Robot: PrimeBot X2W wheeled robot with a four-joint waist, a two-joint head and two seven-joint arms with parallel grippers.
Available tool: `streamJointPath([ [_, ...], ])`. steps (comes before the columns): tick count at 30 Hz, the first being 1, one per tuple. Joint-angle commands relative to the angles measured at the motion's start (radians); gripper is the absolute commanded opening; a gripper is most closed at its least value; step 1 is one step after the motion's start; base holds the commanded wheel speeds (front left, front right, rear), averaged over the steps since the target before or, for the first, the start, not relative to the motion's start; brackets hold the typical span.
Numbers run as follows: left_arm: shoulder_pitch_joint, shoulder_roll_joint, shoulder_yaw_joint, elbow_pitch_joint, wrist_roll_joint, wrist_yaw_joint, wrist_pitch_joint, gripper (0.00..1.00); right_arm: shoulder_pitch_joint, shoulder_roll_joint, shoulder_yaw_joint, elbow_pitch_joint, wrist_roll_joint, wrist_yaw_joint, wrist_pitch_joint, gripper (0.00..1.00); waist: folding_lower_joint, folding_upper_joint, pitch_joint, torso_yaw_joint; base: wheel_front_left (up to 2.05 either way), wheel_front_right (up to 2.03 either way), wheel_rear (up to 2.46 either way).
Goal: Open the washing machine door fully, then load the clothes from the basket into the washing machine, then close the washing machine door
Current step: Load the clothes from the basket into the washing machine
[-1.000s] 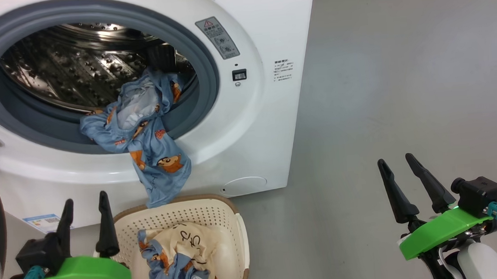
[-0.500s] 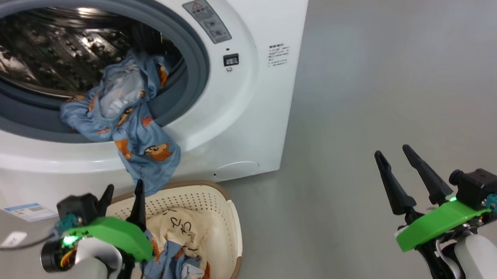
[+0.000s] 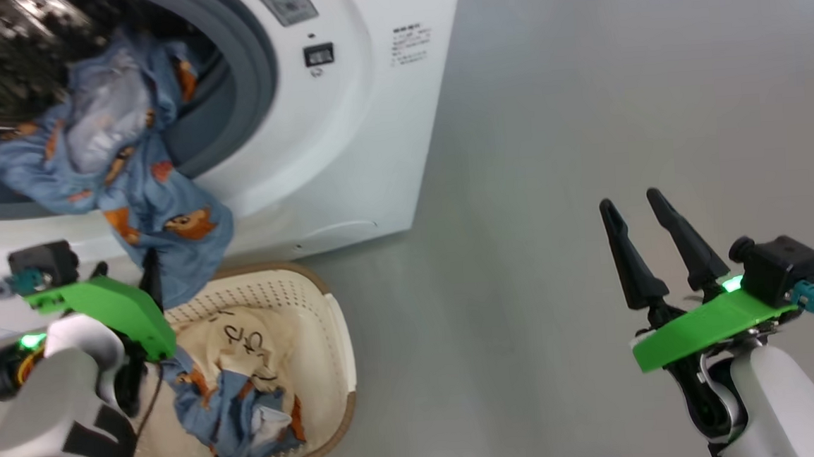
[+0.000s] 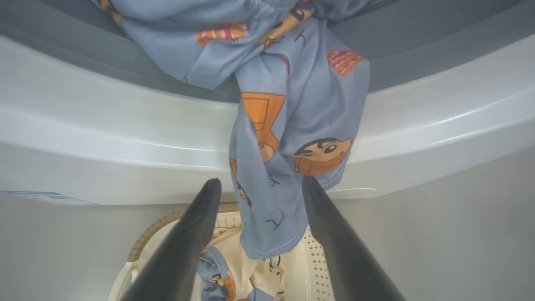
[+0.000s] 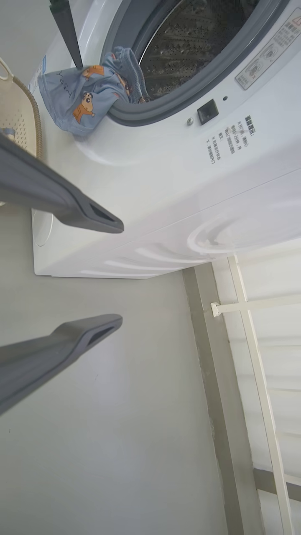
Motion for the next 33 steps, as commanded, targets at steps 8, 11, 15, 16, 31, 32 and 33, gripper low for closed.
streamJointPath([
  [8,-0.111,0.085,-0.042,0.037,-0.057,-0.002,0.014,1.0,-0.036,0.015,0.014,-0.034,-0.015,0.008,-0.008,1.0,0.0,-0.0001,0.108,-0.077,0.0,0.0,0.0],
  [11,-0.128,0.092,-0.068,0.049,-0.077,-0.002,0.024,1.0,-0.038,0.018,0.015,-0.034,-0.016,0.008,-0.008,1.0,0.0,-0.0001,0.114,-0.087,0.0,0.0,0.0],
  [15,-0.144,0.102,-0.091,0.04,-0.114,-0.002,0.015,1.0,-0.042,0.02,0.018,-0.035,-0.016,0.008,-0.008,1.0,0.0,-0.0001,0.118,-0.096,0.0,0.0,0.0],
  [16,-0.152,0.108,-0.087,0.037,-0.125,-0.002,-0.01,1.0,-0.043,0.02,0.017,-0.036,-0.016,0.008,-0.008,1.0,0.0,-0.0001,0.12,-0.097,0.0,0.0,0.0],
  [31,-0.134,0.132,-0.154,0.074,-0.141,-0.002,-0.107,0.0,-0.018,0.032,-0.003,-0.032,-0.021,0.008,-0.008,1.0,0.0,-0.0001,0.097,-0.073,0.0,0.0,0.0],
  [32,-0.133,0.136,-0.156,0.061,-0.141,-0.002,-0.113,0.0,-0.015,0.033,-0.005,-0.032,-0.02,0.008,-0.008,1.0,0.0,-0.0001,0.095,-0.068,0.0,0.0,0.0],
  [33,-0.133,0.142,-0.16,0.047,-0.139,-0.002,-0.117,0.0,-0.012,0.034,-0.006,-0.031,-0.019,0.008,-0.008,1.0,0.0,-0.0001,0.093,-0.063,0.0,0.0,0.0],
])
